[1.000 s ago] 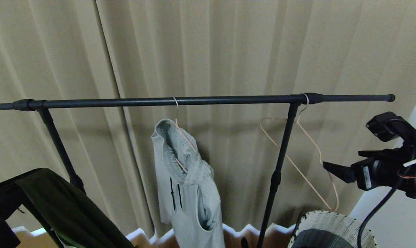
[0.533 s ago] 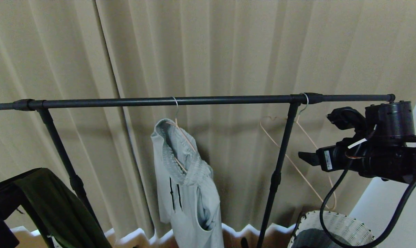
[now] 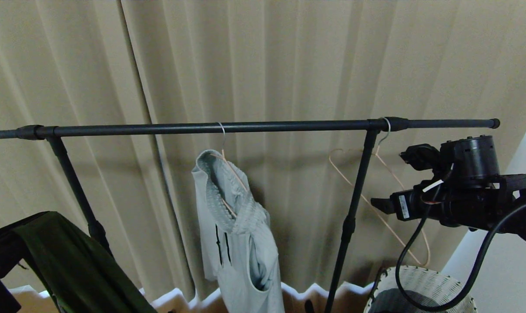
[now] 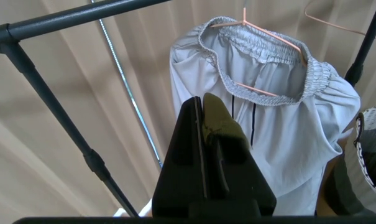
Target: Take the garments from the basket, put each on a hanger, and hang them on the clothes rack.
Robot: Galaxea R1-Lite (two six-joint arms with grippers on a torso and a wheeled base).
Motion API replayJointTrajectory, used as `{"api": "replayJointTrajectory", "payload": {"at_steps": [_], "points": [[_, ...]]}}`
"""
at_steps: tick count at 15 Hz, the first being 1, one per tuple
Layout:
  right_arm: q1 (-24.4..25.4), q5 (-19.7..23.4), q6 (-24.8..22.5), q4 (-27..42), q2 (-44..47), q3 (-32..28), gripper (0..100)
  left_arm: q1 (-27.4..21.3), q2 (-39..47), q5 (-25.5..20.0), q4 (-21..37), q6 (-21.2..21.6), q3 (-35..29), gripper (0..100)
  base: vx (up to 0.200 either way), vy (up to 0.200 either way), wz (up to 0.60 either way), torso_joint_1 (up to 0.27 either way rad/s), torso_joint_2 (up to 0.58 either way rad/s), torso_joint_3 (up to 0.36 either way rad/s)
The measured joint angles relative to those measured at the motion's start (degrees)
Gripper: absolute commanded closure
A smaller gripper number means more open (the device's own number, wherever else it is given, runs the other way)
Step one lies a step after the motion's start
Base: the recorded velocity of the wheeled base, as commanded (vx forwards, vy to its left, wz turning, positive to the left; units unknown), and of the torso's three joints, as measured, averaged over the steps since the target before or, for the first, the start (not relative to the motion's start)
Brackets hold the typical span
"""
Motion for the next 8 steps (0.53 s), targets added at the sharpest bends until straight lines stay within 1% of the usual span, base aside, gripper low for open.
{"api": "replayJointTrajectory", "payload": {"at_steps": [1, 8], "points": [[0.0, 0.0, 0.0, 0.0, 0.1, 0.0, 100, 0.0, -0.1, 0.0, 0.0, 0.0, 0.0, 100, 0.000, 0.000, 0.00, 0.000, 0.00, 0.000], [0.0, -0.3, 0.0, -0.1, -0.2, 0.0, 100, 0.0, -0.5, 0.0, 0.0, 0.1, 0.0, 100, 0.000, 0.000, 0.00, 0.000, 0.00, 0.000]]}}
